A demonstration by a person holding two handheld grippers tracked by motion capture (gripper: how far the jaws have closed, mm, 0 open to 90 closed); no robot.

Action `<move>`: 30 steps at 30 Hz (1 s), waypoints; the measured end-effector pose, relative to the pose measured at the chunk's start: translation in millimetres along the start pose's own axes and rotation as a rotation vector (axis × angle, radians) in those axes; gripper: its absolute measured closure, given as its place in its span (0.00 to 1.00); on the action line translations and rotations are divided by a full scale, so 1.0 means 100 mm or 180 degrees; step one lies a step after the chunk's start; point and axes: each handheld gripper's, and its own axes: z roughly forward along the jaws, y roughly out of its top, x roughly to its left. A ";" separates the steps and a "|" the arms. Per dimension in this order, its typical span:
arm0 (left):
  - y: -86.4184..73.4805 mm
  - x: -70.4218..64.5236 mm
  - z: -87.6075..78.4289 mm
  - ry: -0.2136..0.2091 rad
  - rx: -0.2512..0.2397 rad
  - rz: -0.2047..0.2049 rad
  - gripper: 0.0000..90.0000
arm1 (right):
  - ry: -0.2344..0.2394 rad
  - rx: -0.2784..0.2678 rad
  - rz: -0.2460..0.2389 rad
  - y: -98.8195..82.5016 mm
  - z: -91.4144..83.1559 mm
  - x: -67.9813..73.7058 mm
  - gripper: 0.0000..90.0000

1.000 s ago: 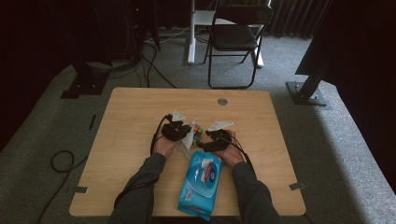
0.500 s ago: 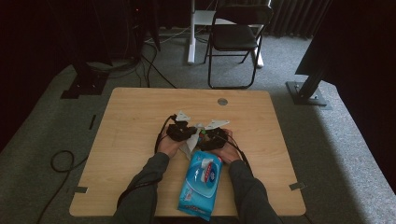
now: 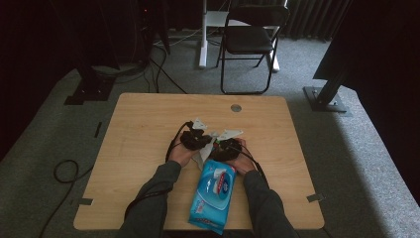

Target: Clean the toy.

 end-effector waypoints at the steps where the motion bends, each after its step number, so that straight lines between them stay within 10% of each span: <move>1: 0.00 0.00 0.00 0.0002 -0.0002 -0.0002 0.95 | 0.0007 0.0008 0.0019 -0.01 0.00 0.00 0.35; 30: 0.09 -0.10 0.12 -0.0169 -0.0019 0.0080 0.95 | -0.0043 0.0016 0.0026 -0.04 0.00 0.00 0.36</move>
